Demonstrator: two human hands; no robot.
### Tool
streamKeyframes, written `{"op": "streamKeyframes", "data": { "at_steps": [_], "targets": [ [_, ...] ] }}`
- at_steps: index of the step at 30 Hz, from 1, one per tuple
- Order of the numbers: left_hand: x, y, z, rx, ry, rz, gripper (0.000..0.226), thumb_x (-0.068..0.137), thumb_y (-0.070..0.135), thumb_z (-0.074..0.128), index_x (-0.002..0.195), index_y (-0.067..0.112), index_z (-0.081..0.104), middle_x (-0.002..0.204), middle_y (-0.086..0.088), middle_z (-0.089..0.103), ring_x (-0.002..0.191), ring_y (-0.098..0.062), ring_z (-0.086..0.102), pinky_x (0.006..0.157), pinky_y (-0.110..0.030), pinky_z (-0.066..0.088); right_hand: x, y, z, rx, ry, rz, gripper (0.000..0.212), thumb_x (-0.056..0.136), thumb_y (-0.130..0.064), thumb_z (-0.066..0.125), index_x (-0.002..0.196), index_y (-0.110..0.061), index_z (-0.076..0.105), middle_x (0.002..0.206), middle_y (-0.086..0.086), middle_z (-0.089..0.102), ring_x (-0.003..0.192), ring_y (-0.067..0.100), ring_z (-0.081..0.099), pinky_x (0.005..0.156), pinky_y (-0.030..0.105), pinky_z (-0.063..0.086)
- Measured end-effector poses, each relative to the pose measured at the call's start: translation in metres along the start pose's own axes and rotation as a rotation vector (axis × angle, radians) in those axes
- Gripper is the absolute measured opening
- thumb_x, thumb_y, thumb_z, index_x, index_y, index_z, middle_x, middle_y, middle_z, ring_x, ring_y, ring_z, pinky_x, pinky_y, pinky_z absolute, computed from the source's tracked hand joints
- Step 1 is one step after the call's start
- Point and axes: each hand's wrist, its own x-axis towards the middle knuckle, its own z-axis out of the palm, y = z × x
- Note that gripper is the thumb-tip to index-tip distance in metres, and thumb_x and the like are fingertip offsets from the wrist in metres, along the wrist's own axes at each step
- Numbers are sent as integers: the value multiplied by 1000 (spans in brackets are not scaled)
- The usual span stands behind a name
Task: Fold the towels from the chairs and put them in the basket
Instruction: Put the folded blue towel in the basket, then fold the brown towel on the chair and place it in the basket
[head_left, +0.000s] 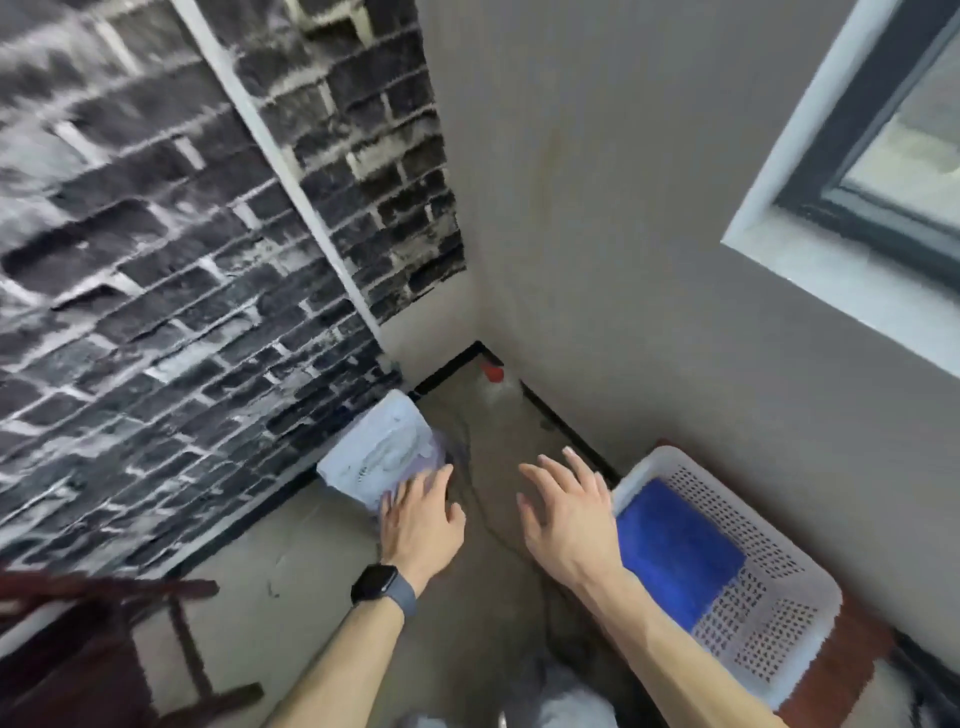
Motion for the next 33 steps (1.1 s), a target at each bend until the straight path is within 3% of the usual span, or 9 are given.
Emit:
{"op": "streamKeyframes", "data": {
  "at_steps": [3, 7, 14, 21, 26, 33],
  "targets": [
    [-36, -72, -26, -102, 103, -211, 51, 92, 43, 44, 142, 34, 41, 138, 2, 55, 127, -25, 49, 106, -40, 37, 17, -70, 3, -3, 2, -257, 38, 88, -40, 50, 118, -29, 69, 125, -5, 69, 136, 31, 50, 102, 50, 46],
    [-104, -178, -50, -205, 223, -437, 53, 93, 45, 43, 146, 35, 39, 137, 0, 58, 126, -24, 52, 106, -40, 39, 13, -180, 23, 21, -76, -500, 36, 86, -38, 54, 115, -27, 72, 118, -5, 72, 134, 33, 50, 102, 48, 47],
    [-249, -333, -71, -257, 418, -768, 46, 91, 41, 50, 136, 33, 51, 126, 2, 65, 116, -23, 59, 91, -32, 47, -57, -359, 79, 113, -302, -817, 55, 88, -55, 32, 125, -32, 64, 121, -5, 71, 140, 29, 42, 111, 47, 39],
    [-372, -435, -73, -379, 571, -1012, 49, 93, 44, 49, 141, 34, 46, 134, 2, 61, 122, -22, 56, 98, -38, 48, -139, -491, 123, 110, -459, -1084, 36, 97, -40, 52, 131, -33, 61, 127, -6, 68, 141, 26, 38, 112, 43, 38],
    [-432, -494, -79, -422, 672, -1164, 49, 92, 41, 52, 140, 31, 50, 132, -1, 63, 122, -23, 58, 98, -36, 48, -179, -578, 166, 85, -600, -1273, 39, 98, -47, 47, 135, -37, 56, 138, -11, 61, 146, 22, 30, 115, 48, 35],
    [-489, -584, -94, -458, 782, -1386, 48, 96, 40, 49, 143, 31, 46, 130, -2, 61, 118, -23, 56, 95, -36, 45, -214, -704, 226, 153, -691, -1491, 33, 97, -42, 53, 128, -38, 61, 130, -11, 65, 144, 22, 35, 118, 38, 28]
  ]
}}
